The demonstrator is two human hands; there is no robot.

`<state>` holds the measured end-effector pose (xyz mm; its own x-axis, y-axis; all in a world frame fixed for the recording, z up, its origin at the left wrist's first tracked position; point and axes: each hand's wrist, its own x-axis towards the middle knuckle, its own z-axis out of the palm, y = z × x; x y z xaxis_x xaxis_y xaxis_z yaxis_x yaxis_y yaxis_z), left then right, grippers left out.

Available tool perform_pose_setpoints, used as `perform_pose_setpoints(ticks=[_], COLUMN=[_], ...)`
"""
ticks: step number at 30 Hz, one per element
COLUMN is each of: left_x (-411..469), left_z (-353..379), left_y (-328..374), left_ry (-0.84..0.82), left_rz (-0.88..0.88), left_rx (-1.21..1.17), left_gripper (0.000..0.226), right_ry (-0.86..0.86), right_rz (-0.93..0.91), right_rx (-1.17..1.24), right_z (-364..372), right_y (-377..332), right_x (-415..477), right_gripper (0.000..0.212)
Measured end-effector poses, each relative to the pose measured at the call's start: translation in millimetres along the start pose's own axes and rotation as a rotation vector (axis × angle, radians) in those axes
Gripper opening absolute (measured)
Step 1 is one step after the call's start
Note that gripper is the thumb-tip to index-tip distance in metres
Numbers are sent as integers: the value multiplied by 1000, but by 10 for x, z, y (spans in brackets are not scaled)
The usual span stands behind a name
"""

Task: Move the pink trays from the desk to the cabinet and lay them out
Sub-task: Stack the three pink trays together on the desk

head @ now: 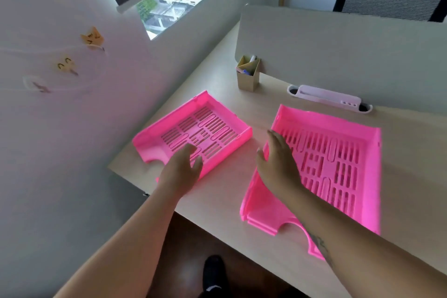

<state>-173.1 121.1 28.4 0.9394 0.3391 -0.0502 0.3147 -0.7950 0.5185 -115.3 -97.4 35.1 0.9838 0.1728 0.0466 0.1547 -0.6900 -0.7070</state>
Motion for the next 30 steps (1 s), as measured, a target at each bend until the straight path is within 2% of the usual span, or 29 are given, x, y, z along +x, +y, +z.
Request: perform_pose_setpoints(ticks=[6, 10, 14, 17, 19, 22, 24, 27, 30], left_x=[688, 1215, 1587, 1764, 1840, 1910, 1926, 1911, 1868], left_z=[-505, -658, -656, -598, -551, -547, -592, -749, -978], left_y=[-697, -1160, -1499, -1725, -1846, -1932, -1925, -1831, -1672], left_ry=[-14, -98, -166, -237, -274, -250, -255, -266, -229], left_rz=[24, -21, -11, -37, -45, -66, -91, -113, -97], left_rx=[185, 239, 275, 296, 274, 257, 221, 95, 37], left_gripper=[41, 47, 38, 34, 30, 10, 5, 5, 9], right_ry=[-143, -95, -9, 8, 23, 112, 175, 220, 221], right_rz=[233, 493, 758, 872, 904, 956, 971, 896, 804], right_rx=[200, 230, 348, 414, 437, 460, 481, 483, 492], right_z=[650, 1082, 1424, 1658, 1792, 1860, 1833, 1719, 1529], right_y=[-634, -707, -763, -799, -822, -865, -890, -940, -1052], right_x=[189, 281, 374, 415, 432, 491, 551, 657, 747], right_gripper=[63, 63, 51, 53, 55, 45, 37, 27, 27])
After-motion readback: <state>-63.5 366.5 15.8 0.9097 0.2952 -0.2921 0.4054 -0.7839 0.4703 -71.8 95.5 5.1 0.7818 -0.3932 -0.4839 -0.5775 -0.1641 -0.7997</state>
